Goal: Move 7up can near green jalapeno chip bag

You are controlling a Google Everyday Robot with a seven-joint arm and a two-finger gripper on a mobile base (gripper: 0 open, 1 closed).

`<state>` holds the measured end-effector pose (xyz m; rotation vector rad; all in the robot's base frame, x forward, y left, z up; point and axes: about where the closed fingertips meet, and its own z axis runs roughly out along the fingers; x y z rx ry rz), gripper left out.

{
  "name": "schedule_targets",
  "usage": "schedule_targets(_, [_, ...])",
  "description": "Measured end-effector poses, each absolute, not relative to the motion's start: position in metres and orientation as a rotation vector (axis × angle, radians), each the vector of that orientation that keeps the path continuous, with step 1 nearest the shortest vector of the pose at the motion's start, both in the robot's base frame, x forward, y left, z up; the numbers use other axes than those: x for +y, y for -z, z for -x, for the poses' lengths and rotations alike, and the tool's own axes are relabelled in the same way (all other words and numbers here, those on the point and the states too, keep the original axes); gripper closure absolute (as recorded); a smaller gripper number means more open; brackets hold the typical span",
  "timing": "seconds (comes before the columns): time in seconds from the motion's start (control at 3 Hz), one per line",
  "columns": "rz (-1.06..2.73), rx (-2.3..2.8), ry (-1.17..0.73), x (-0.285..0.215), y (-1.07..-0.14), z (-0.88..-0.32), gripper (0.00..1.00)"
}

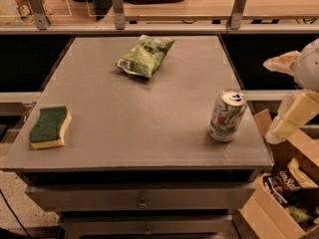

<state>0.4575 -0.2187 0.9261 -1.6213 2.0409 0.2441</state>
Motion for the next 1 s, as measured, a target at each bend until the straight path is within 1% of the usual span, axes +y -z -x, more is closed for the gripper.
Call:
schedule_targets(0.33, [1.571,1.949,-0.381,-0.21,-0.914,-0.465,0.0])
schedule_targets(1.0, [1.559,1.843,-0.589,-0.183,-0.887,-0.472,0.0])
